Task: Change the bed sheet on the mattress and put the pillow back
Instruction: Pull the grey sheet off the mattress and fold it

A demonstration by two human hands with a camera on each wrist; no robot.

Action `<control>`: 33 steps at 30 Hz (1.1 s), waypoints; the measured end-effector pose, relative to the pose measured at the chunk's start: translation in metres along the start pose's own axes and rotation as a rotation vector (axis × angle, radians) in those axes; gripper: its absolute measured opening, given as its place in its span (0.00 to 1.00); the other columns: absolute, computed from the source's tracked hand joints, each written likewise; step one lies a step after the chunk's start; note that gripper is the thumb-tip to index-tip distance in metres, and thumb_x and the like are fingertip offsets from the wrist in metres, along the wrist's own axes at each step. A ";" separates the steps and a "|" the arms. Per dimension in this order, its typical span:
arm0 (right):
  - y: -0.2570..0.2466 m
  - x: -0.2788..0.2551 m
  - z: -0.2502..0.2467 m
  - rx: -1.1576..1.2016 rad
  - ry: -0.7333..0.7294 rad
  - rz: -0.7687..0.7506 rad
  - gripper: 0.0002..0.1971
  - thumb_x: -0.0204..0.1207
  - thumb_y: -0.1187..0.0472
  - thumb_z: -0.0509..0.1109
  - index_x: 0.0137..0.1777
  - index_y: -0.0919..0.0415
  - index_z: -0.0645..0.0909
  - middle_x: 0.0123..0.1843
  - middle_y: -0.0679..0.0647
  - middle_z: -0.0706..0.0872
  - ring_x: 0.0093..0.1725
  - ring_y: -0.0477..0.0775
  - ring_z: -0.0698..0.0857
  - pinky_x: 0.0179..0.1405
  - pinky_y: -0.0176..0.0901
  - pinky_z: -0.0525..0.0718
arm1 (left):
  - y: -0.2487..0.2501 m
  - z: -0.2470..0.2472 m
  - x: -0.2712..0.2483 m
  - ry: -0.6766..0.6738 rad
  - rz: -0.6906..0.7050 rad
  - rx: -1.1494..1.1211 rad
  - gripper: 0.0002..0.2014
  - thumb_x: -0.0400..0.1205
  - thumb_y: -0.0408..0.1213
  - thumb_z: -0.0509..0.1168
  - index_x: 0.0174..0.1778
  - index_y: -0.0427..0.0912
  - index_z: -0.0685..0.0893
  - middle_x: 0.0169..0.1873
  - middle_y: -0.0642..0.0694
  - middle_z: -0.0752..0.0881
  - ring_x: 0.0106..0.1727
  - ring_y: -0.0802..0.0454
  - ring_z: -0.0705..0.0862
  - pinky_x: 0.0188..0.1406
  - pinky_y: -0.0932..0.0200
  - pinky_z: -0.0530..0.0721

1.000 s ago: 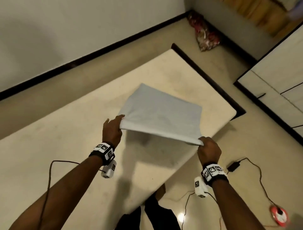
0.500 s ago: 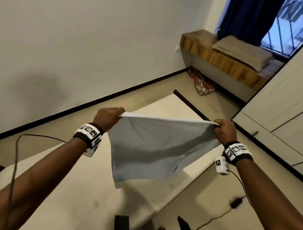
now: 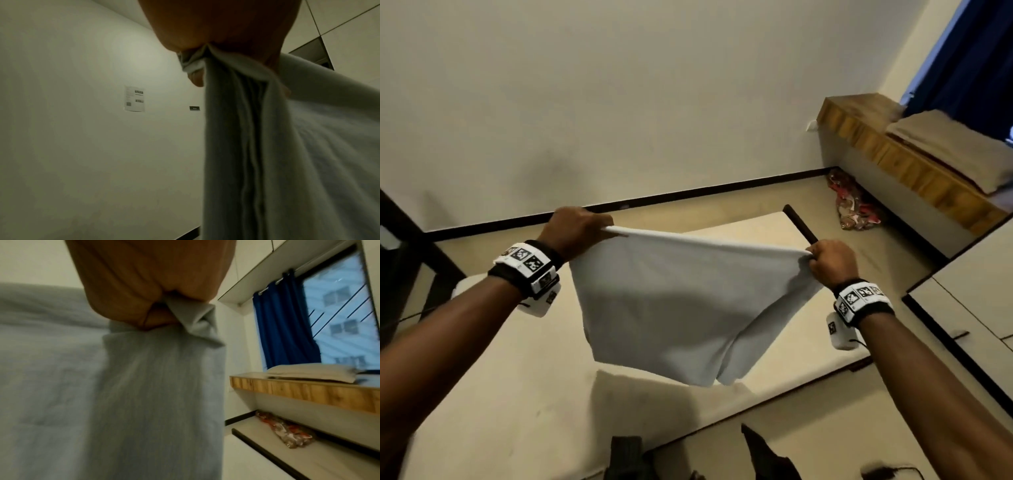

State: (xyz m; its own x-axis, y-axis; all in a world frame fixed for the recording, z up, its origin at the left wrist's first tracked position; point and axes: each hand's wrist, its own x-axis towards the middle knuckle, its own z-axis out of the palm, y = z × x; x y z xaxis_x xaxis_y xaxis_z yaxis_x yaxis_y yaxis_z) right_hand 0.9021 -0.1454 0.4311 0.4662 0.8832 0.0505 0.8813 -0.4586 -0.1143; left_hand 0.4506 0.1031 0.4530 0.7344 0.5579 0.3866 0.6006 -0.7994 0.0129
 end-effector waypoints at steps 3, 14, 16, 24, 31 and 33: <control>-0.018 -0.001 0.005 -0.061 -0.030 -0.098 0.11 0.70 0.57 0.68 0.36 0.63 0.88 0.34 0.65 0.88 0.36 0.70 0.86 0.31 0.45 0.71 | 0.001 -0.021 -0.015 -0.008 -0.090 0.023 0.22 0.76 0.57 0.59 0.40 0.44 0.93 0.27 0.33 0.86 0.29 0.33 0.85 0.32 0.48 0.80; -0.047 0.029 -0.020 0.084 0.171 -0.163 0.15 0.60 0.58 0.60 0.32 0.65 0.86 0.29 0.66 0.85 0.32 0.70 0.85 0.29 0.44 0.72 | -0.005 -0.062 -0.050 0.034 -0.190 0.032 0.30 0.73 0.64 0.54 0.38 0.43 0.92 0.26 0.33 0.85 0.29 0.33 0.85 0.32 0.47 0.81; -0.058 0.034 -0.027 0.100 0.131 -0.185 0.11 0.64 0.60 0.64 0.33 0.64 0.88 0.30 0.66 0.86 0.31 0.69 0.84 0.29 0.44 0.71 | -0.005 -0.070 -0.044 0.025 -0.213 0.055 0.28 0.74 0.61 0.54 0.37 0.42 0.91 0.27 0.32 0.85 0.30 0.32 0.85 0.33 0.46 0.81; -0.072 0.052 -0.045 0.267 0.130 -0.272 0.09 0.61 0.59 0.64 0.26 0.63 0.81 0.24 0.64 0.78 0.26 0.61 0.73 0.29 0.43 0.65 | -0.014 -0.093 -0.043 -0.026 -0.306 0.110 0.25 0.77 0.66 0.59 0.30 0.48 0.85 0.24 0.40 0.81 0.31 0.38 0.83 0.33 0.52 0.77; -0.078 0.061 -0.050 0.333 0.084 -0.195 0.08 0.61 0.60 0.65 0.28 0.61 0.85 0.24 0.63 0.79 0.28 0.63 0.78 0.31 0.42 0.69 | -0.010 -0.095 -0.047 -0.008 -0.324 0.086 0.26 0.77 0.65 0.61 0.29 0.46 0.85 0.23 0.41 0.79 0.30 0.38 0.82 0.32 0.53 0.75; -0.080 0.056 -0.043 0.306 -0.018 -0.276 0.09 0.65 0.63 0.68 0.25 0.58 0.81 0.23 0.58 0.78 0.27 0.62 0.79 0.27 0.42 0.67 | -0.016 -0.098 -0.051 0.026 -0.347 0.071 0.22 0.78 0.60 0.67 0.29 0.46 0.86 0.24 0.38 0.82 0.31 0.36 0.83 0.32 0.49 0.80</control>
State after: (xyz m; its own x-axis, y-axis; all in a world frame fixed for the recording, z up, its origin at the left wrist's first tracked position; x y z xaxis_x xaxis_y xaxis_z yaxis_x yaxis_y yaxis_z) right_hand 0.8615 -0.0632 0.4854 0.2115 0.9718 0.1040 0.9080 -0.1560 -0.3888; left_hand 0.3724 0.0649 0.5238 0.4749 0.7872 0.3933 0.8341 -0.5452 0.0841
